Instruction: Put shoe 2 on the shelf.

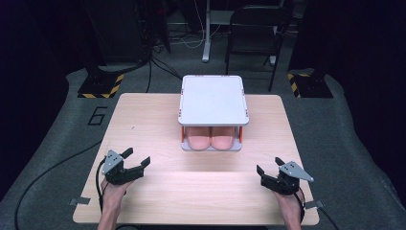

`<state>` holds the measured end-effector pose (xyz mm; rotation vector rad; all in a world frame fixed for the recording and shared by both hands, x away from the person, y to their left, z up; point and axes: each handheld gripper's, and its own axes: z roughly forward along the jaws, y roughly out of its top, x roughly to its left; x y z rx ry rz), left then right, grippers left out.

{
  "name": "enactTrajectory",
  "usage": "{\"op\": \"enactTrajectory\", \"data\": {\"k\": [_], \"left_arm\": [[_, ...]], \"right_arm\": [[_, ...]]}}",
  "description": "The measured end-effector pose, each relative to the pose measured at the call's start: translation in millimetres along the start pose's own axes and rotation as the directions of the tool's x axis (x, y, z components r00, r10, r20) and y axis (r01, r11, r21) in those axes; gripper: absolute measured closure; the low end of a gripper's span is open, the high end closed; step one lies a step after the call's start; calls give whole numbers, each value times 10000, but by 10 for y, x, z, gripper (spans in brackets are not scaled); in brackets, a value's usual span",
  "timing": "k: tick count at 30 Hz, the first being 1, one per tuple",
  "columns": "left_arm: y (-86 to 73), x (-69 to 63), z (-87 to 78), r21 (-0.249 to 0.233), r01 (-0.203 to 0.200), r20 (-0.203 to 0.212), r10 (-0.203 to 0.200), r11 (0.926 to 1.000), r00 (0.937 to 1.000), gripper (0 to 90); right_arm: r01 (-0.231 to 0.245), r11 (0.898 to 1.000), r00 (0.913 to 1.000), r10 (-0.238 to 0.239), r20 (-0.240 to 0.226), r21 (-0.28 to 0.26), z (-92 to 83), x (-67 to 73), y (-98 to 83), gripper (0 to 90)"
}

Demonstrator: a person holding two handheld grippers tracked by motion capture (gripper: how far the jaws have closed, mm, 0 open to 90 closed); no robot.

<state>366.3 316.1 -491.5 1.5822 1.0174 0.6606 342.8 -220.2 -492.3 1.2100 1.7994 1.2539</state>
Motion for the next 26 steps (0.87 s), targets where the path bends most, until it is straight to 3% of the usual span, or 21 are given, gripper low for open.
{"op": "enactTrajectory", "data": {"k": [26], "left_arm": [[-64, 22, 13, 253, 227, -97, -224, 9994, 9997, 159]], "right_arm": [[193, 9994, 9996, -187, -216, 290, 66, 18, -26, 182]]}}
